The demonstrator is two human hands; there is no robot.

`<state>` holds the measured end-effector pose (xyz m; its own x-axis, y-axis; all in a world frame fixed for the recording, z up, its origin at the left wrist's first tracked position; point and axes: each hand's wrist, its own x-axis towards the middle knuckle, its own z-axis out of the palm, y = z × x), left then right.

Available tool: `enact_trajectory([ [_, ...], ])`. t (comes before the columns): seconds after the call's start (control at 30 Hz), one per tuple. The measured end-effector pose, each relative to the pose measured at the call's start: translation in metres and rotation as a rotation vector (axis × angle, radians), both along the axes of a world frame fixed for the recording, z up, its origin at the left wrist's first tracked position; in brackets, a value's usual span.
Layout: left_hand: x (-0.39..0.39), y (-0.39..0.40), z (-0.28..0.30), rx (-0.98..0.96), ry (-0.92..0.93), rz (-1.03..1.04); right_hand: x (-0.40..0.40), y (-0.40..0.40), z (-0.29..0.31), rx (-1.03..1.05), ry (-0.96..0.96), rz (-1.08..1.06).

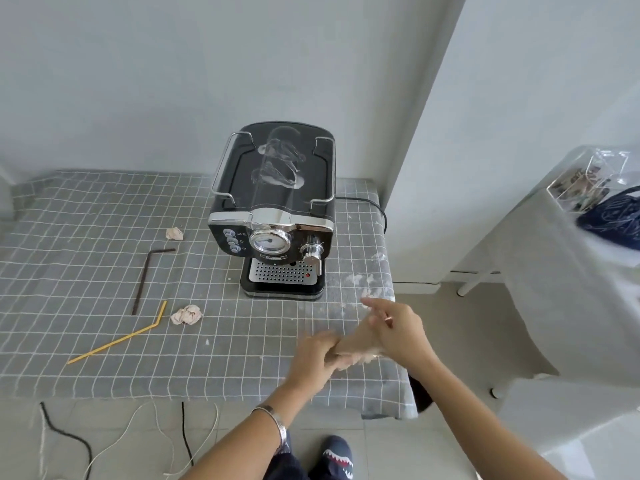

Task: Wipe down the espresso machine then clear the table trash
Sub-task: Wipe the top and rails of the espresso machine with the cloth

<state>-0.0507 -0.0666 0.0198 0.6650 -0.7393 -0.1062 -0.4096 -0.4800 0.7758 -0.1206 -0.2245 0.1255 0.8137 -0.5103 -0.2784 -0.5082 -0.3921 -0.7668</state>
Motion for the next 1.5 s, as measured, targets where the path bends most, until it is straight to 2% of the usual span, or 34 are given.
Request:
enact_trajectory([
  [0.1, 0.009, -0.002, 0.029, 0.047, -0.002, -0.041, -0.004, -0.020, 0.025, -0.020, 0.102, 0.133],
  [0.17, 0.021, 0.002, 0.055, 0.044, -0.026, -0.084, -0.004, -0.027, 0.034, -0.169, 0.208, 0.293],
  [0.23, 0.036, 0.007, 0.088, -0.003, -0.084, -0.094, -0.003, -0.027, 0.042, -0.287, 0.208, 0.379],
  [0.3, 0.053, 0.015, 0.117, -0.054, -0.138, -0.068, -0.001, -0.026, 0.051, -0.281, 0.143, 0.433],
  [0.37, 0.068, 0.023, 0.145, -0.083, -0.199, -0.033, 0.007, -0.024, 0.067, -0.136, 0.032, 0.452],
  [0.43, 0.081, 0.031, 0.168, -0.167, -0.279, 0.011, 0.019, -0.019, 0.097, 0.109, -0.076, 0.426],
  [0.5, 0.097, 0.037, 0.186, -0.359, -0.421, 0.125, 0.036, -0.014, 0.131, 0.327, -0.169, 0.368],
  [0.57, 0.122, 0.043, 0.198, -0.554, -0.557, 0.333, 0.057, -0.013, 0.162, 0.362, -0.259, 0.287],
  [0.67, 0.172, 0.048, 0.205, -0.616, -0.571, 0.563, 0.094, -0.014, 0.201, 0.210, -0.391, 0.159],
  [0.73, 0.205, 0.045, 0.206, -0.518, -0.458, 0.635, 0.126, -0.014, 0.222, -0.004, -0.478, 0.084],
  [0.8, 0.230, 0.038, 0.203, -0.385, -0.306, 0.610, 0.163, -0.008, 0.235, -0.244, -0.522, 0.022],
  [0.87, 0.245, 0.029, 0.195, -0.299, -0.191, 0.533, 0.200, 0.003, 0.236, -0.422, -0.467, 0.035],
  [0.93, 0.252, 0.024, 0.187, -0.312, -0.062, 0.500, 0.231, 0.017, 0.223, -0.533, -0.256, 0.193],
  [0.97, 0.252, 0.022, 0.184, -0.351, -0.008, 0.524, 0.243, 0.025, 0.212, -0.558, -0.141, 0.286],
  [1.03, 0.250, 0.019, 0.180, -0.415, -0.004, 0.603, 0.268, 0.034, 0.184, -0.576, -0.035, 0.398],
  [1.17, 0.253, 0.020, 0.173, -0.446, -0.076, 0.631, 0.305, 0.049, 0.131, -0.639, 0.113, 0.436],
  [1.3, 0.253, 0.018, 0.176, -0.428, -0.094, 0.667, 0.311, 0.051, 0.118, -0.773, 0.118, 0.460],
  [1.5, 0.252, 0.016, 0.177, -0.416, -0.167, 0.695, 0.296, 0.055, 0.119, -0.786, 0.084, 0.510],
])
